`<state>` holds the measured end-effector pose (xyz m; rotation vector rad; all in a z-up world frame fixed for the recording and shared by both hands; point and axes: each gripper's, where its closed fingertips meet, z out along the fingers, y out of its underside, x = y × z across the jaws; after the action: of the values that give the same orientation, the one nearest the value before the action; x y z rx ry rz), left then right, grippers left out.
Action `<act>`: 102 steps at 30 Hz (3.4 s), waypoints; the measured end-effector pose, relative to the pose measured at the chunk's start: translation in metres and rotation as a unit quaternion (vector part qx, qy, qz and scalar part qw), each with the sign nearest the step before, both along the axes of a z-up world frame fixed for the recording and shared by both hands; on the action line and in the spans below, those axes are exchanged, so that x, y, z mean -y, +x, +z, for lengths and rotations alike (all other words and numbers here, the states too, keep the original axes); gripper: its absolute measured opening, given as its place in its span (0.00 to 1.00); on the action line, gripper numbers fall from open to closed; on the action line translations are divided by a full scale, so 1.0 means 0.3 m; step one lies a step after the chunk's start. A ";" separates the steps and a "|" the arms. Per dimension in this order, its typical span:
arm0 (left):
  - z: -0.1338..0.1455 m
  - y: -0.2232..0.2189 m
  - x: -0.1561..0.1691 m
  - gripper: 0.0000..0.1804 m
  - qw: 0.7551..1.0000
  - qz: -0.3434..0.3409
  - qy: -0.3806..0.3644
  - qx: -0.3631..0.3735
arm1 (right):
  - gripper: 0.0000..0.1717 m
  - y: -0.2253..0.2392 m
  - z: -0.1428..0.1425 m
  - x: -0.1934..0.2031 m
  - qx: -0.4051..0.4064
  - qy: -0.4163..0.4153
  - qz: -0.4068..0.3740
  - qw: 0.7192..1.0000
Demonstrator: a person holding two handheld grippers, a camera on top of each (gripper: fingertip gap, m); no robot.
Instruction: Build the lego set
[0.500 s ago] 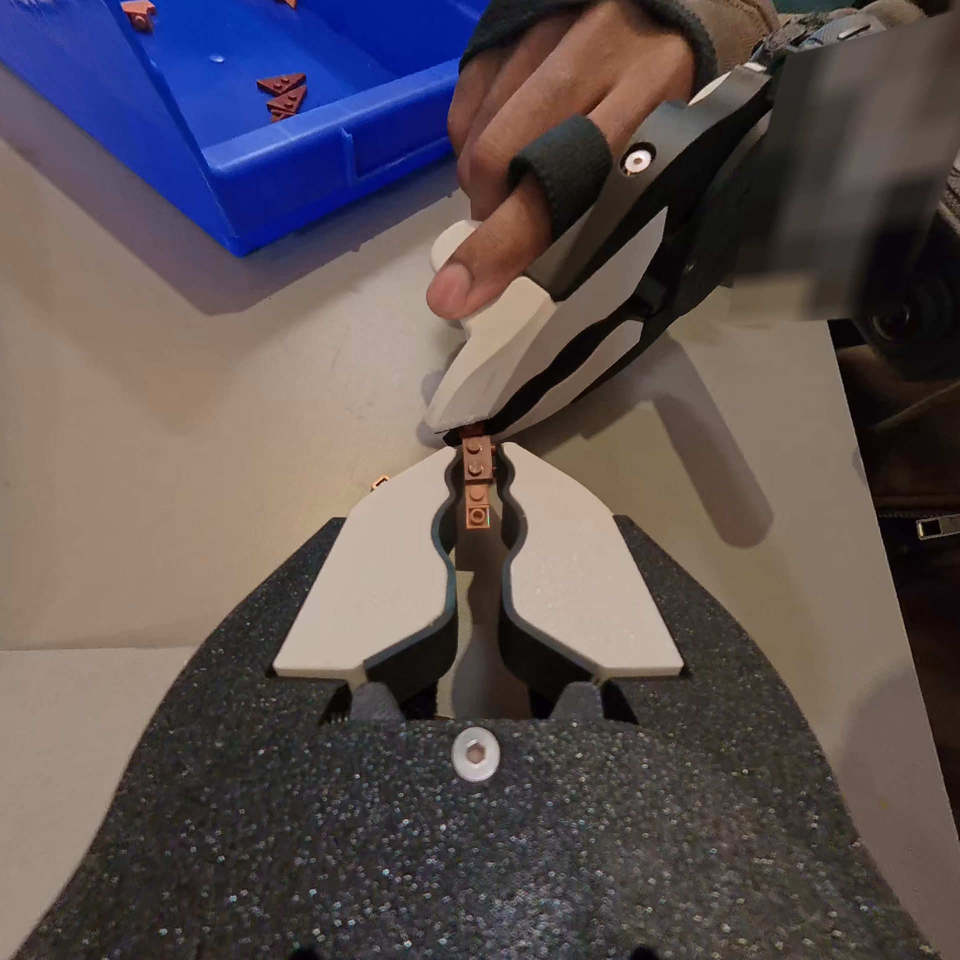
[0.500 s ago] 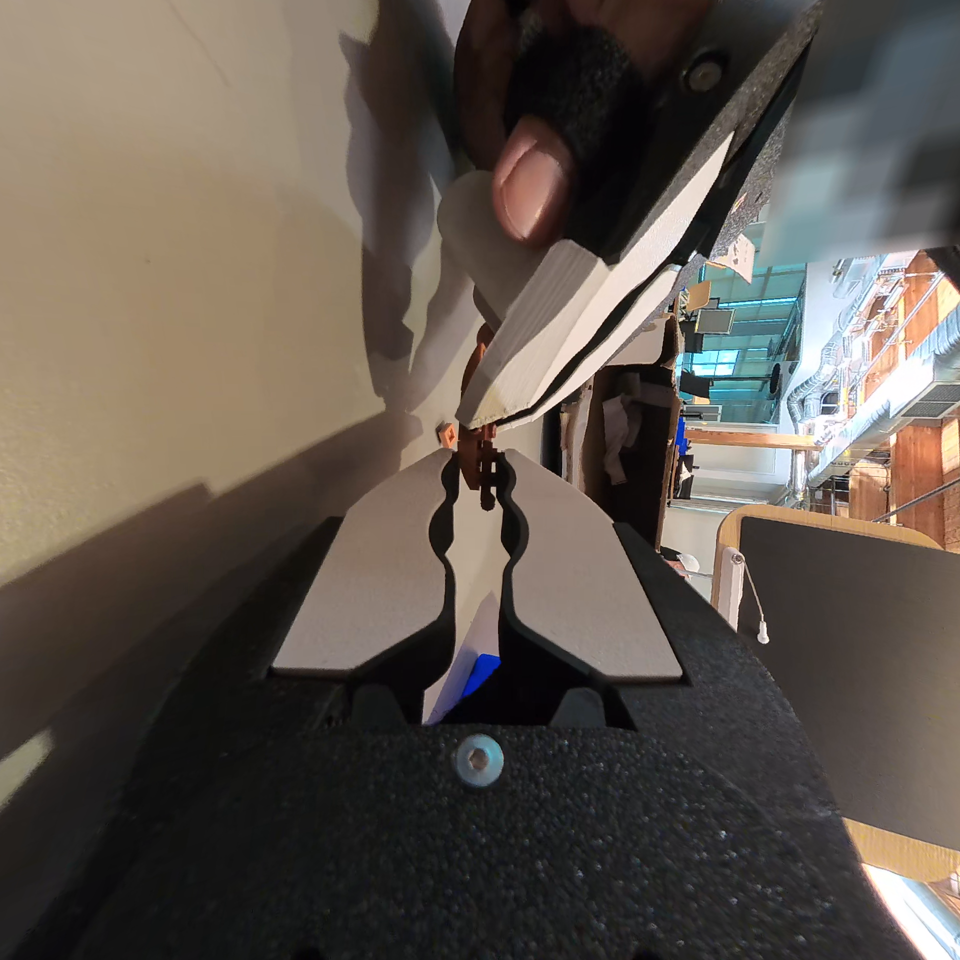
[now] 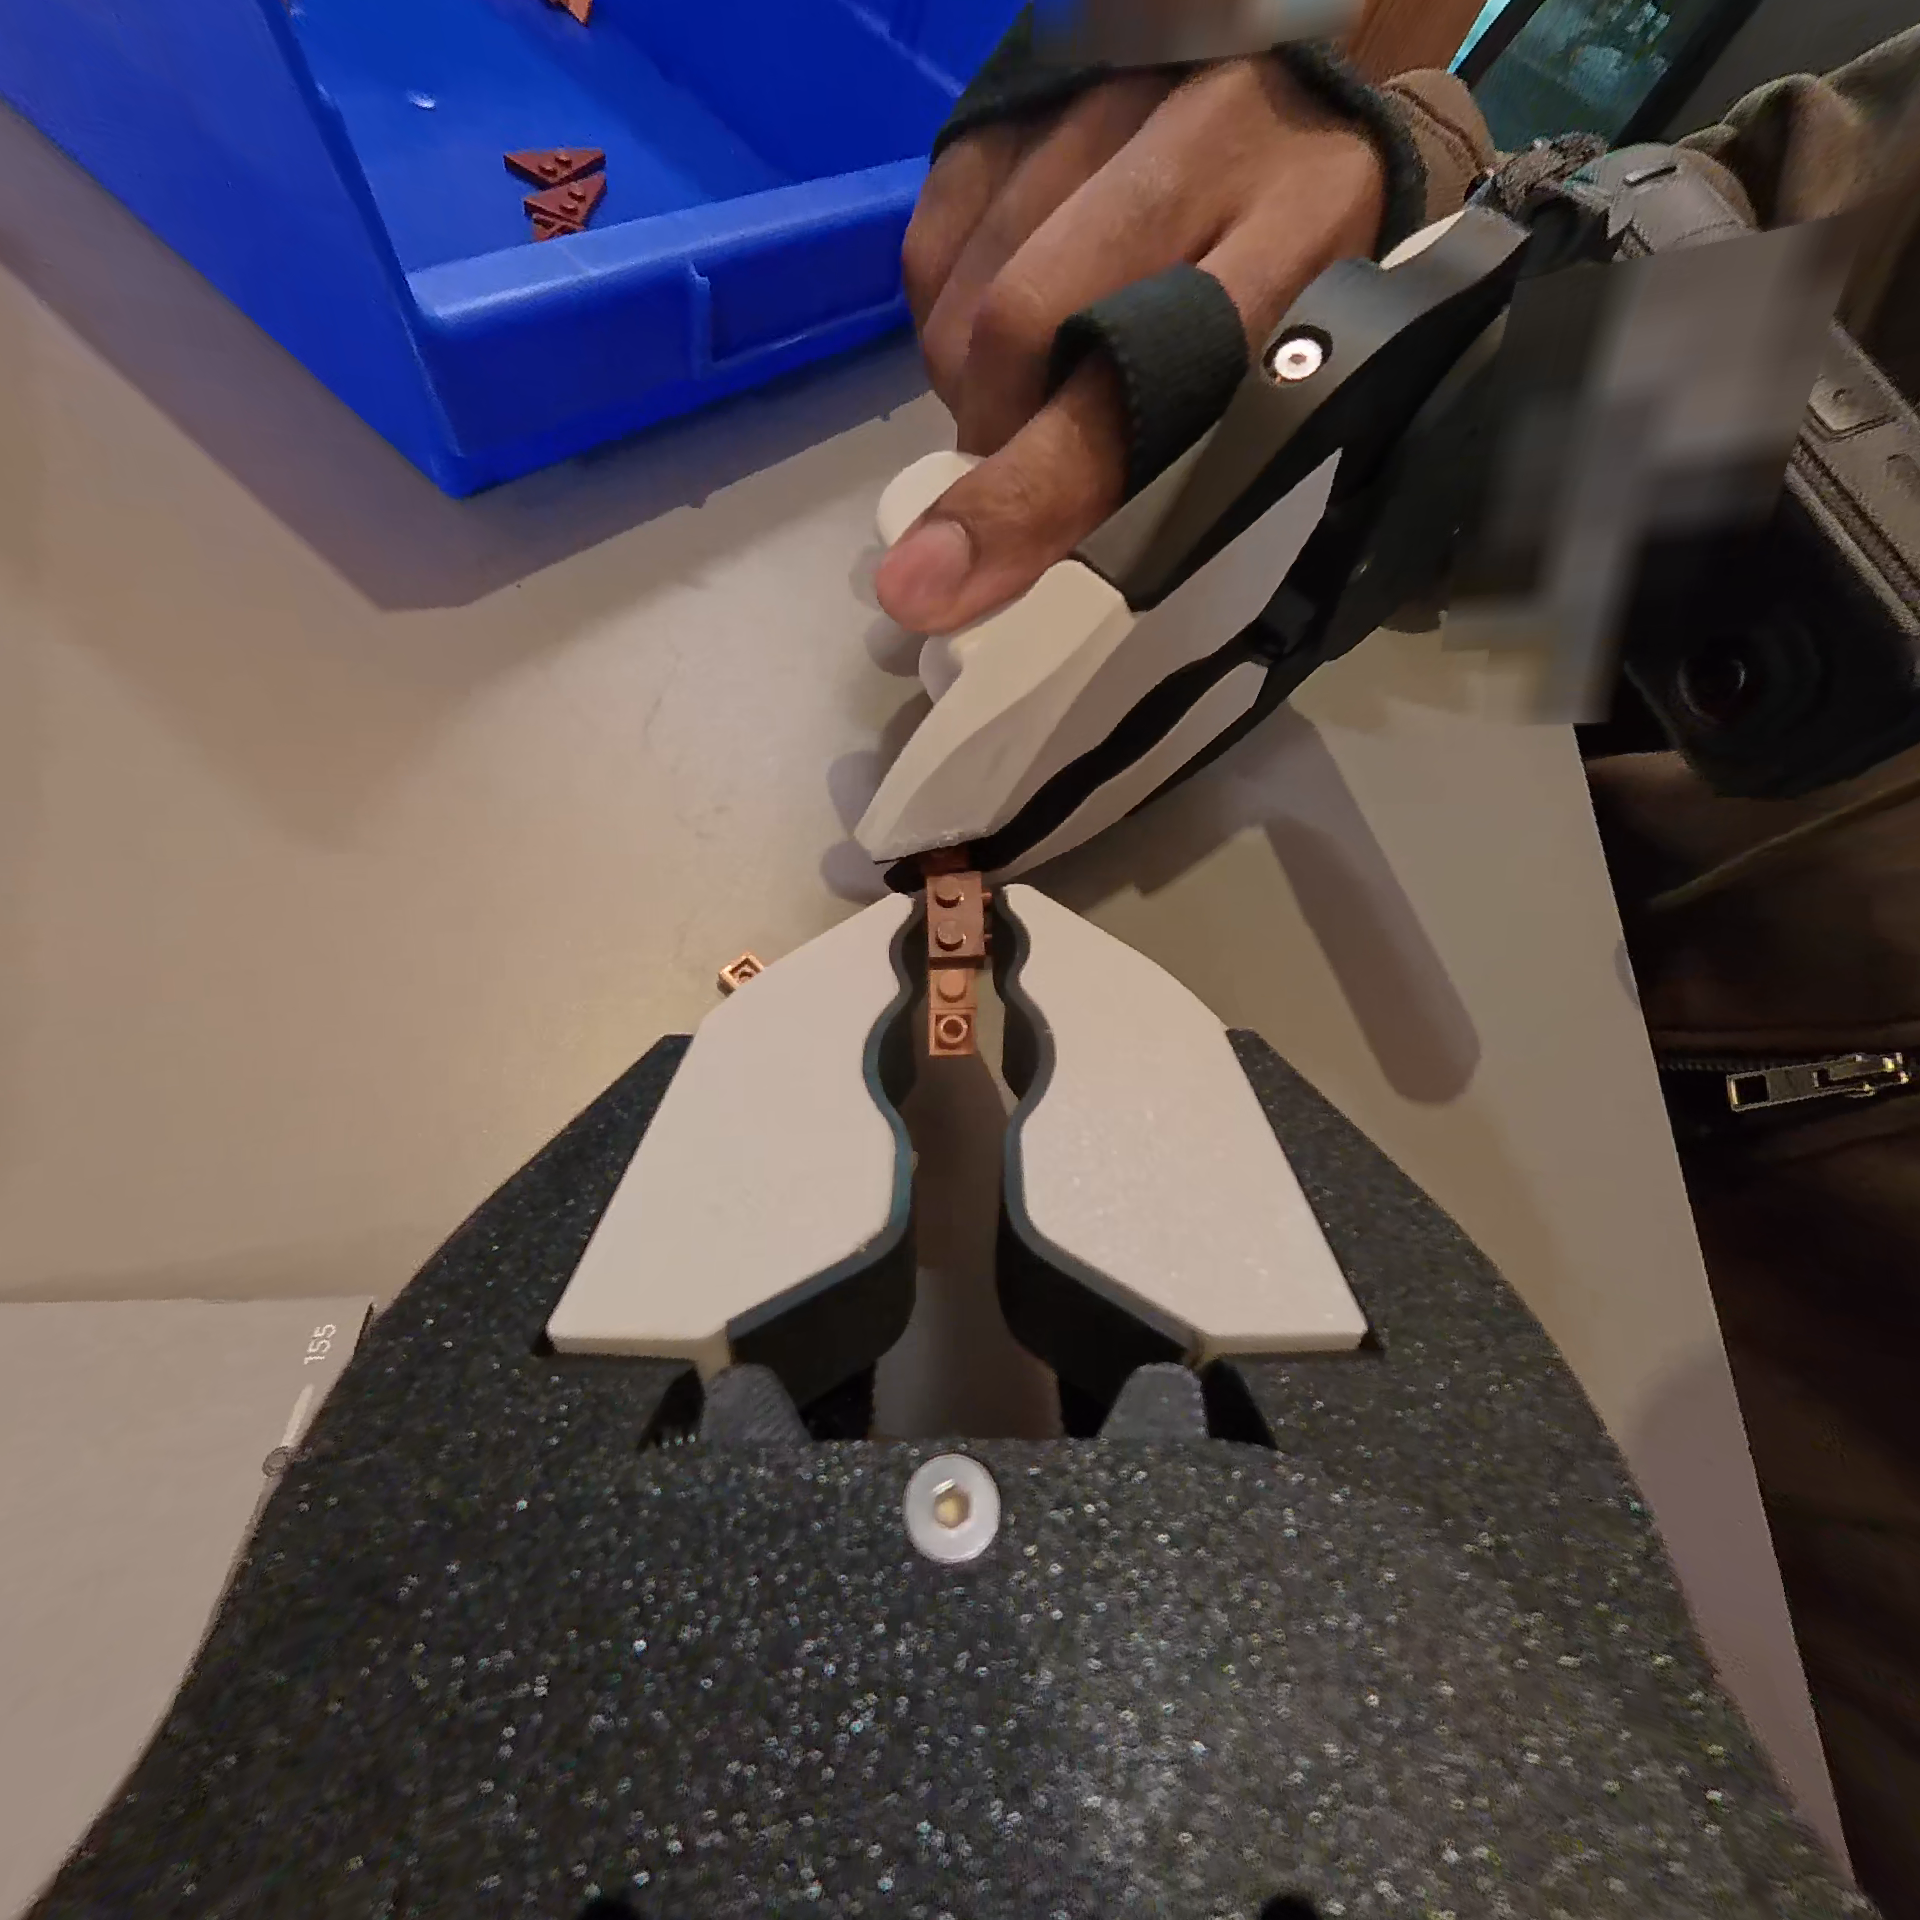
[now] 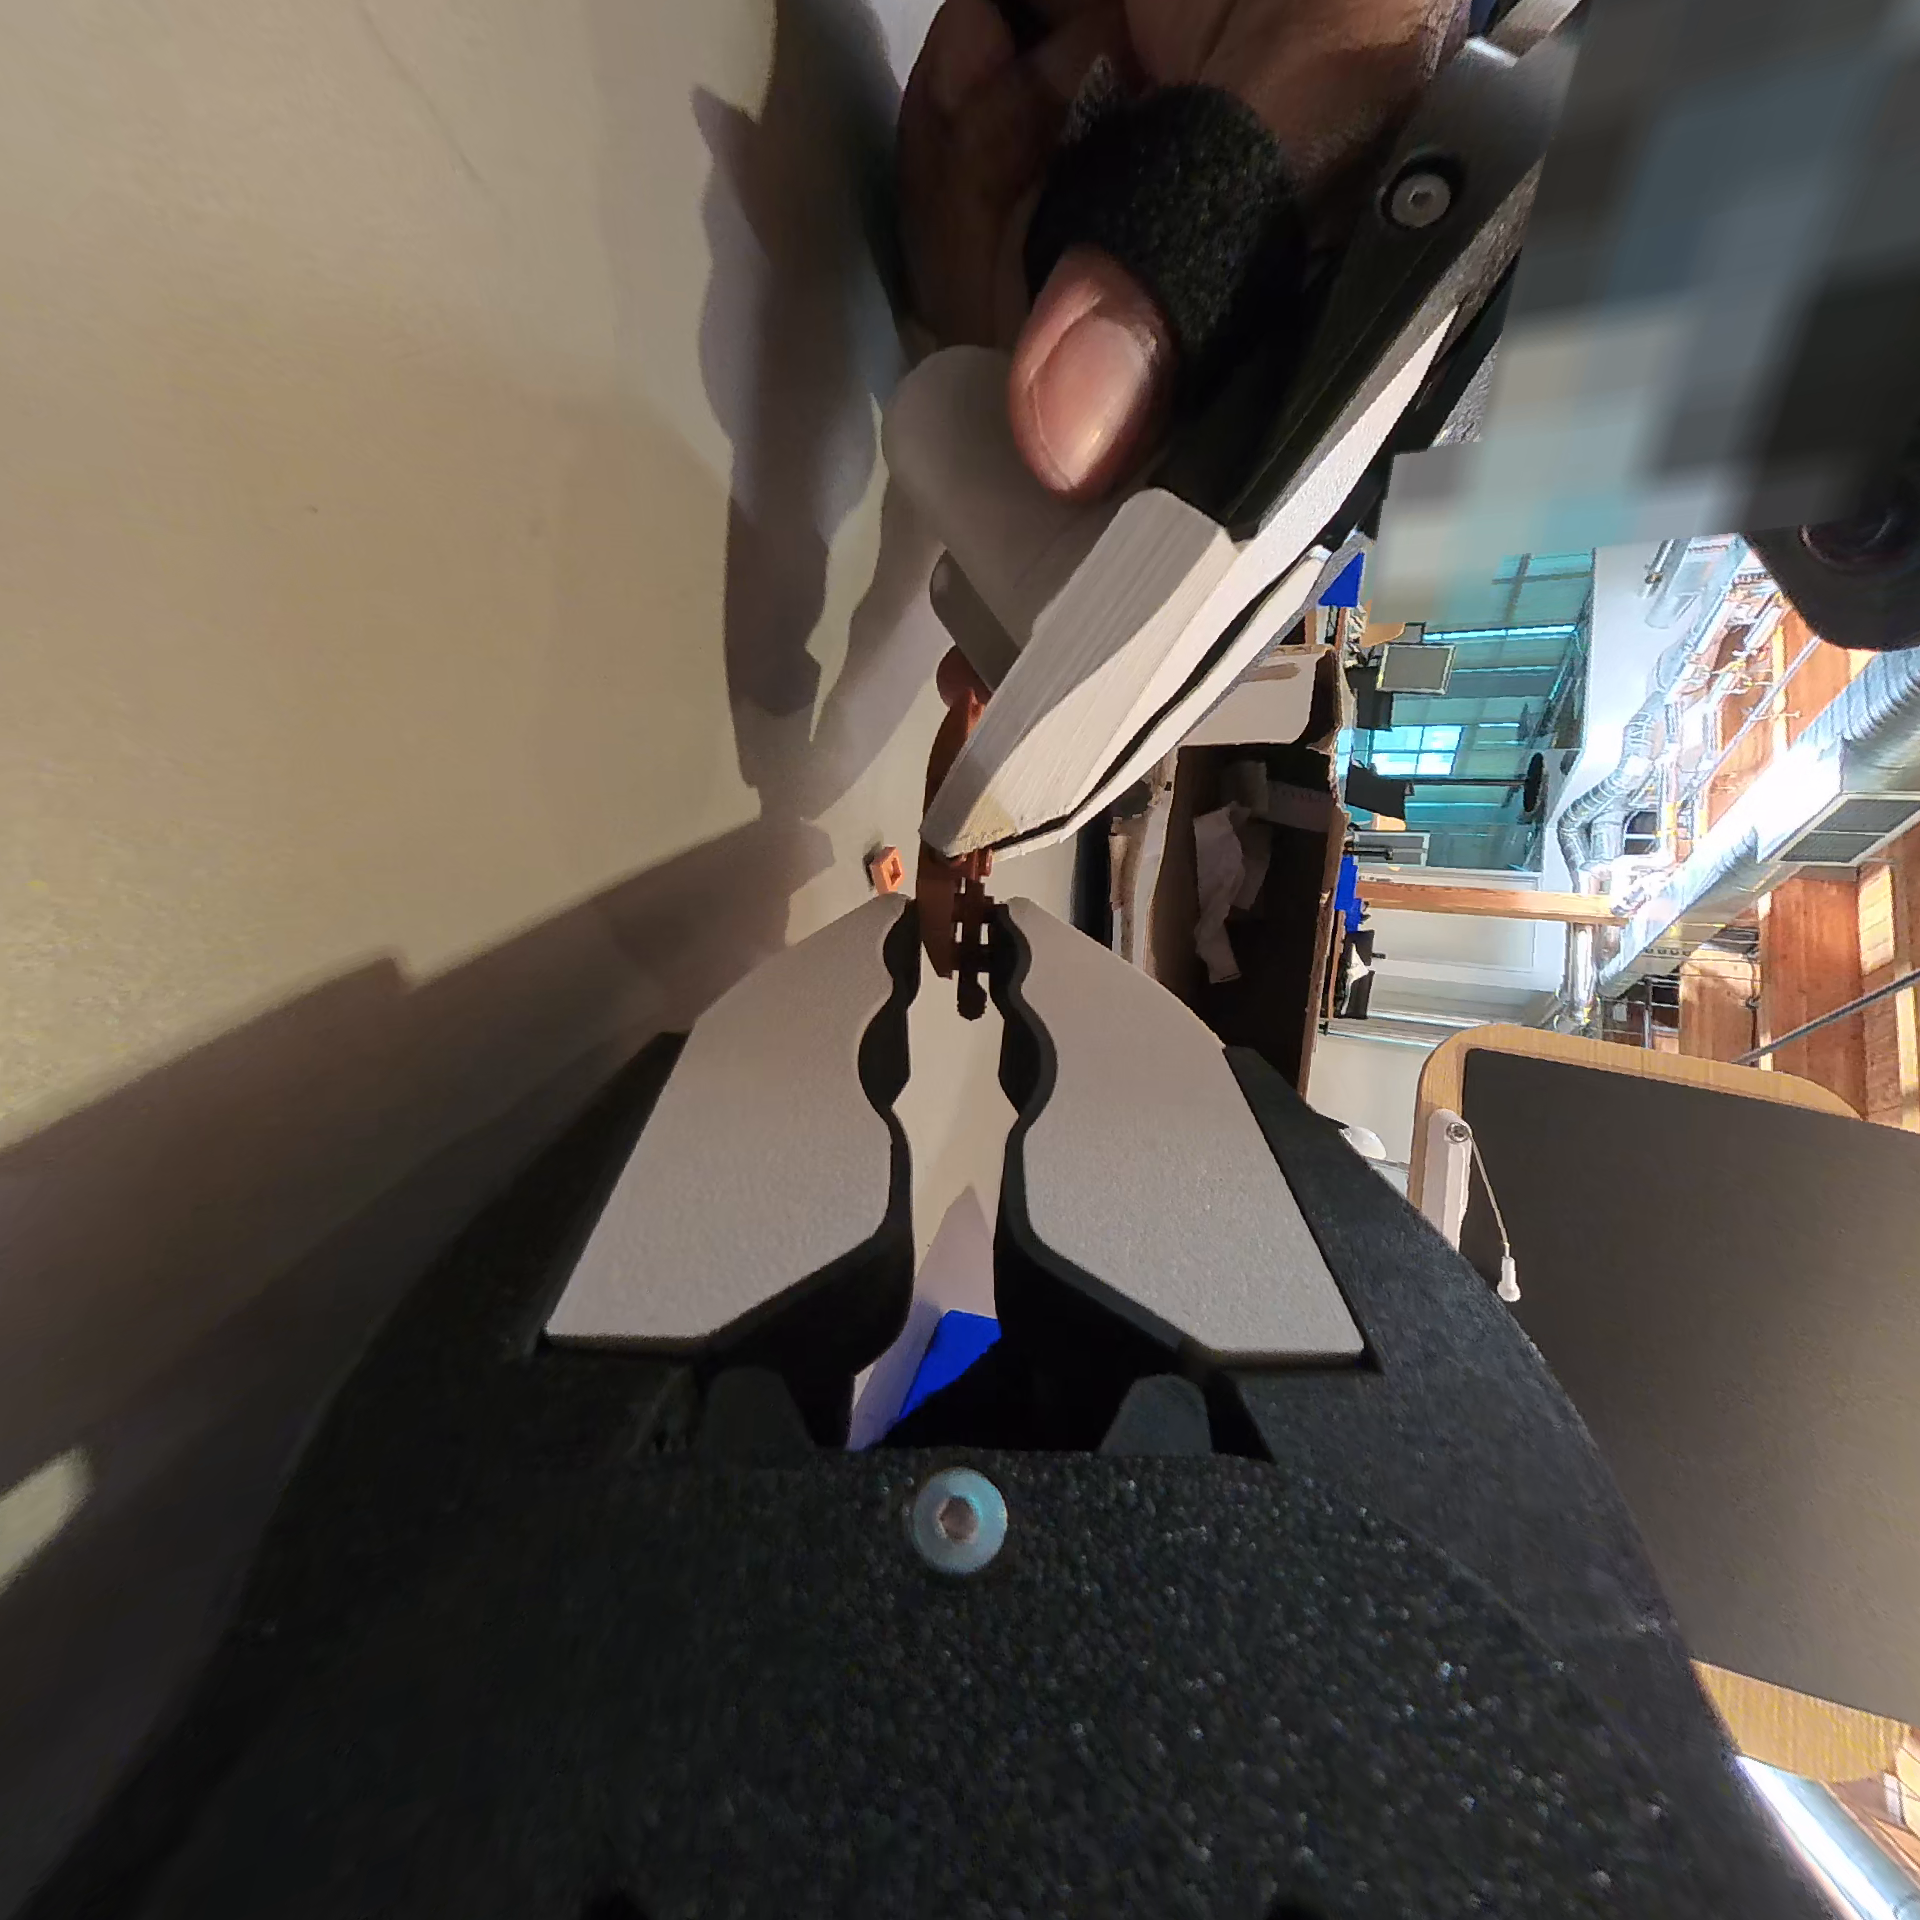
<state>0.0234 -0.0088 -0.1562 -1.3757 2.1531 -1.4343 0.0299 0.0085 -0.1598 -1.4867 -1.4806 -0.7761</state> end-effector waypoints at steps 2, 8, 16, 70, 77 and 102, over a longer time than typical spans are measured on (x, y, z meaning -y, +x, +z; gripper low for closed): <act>0.001 0.001 0.000 0.06 1.000 0.002 -0.005 -0.002 | 0.07 0.000 0.001 0.000 0.002 0.002 0.000 1.000; 0.009 0.002 -0.003 0.06 1.000 0.006 -0.020 -0.002 | 0.06 0.001 0.009 -0.001 0.006 0.008 0.000 1.000; 0.010 0.001 -0.001 0.06 1.000 0.003 -0.022 -0.002 | 0.06 -0.001 0.009 0.004 0.006 0.001 -0.002 1.000; 0.112 -0.011 -0.004 0.22 0.985 -0.011 -0.170 0.016 | 0.06 0.019 0.077 0.048 -0.276 -0.083 0.023 0.957; 0.104 0.016 -0.010 0.20 0.982 -0.023 0.042 0.183 | 0.06 0.034 0.090 0.048 -0.391 -0.138 -0.009 0.910; 0.045 0.004 0.038 0.06 0.960 -0.075 0.163 0.217 | 0.06 -0.026 0.074 0.085 -0.396 -0.184 0.029 0.899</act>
<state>0.0245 -0.0203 -0.1427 -0.7176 2.1033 -1.2153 0.0220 -0.0170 -0.1377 -1.7309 -1.0443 0.1854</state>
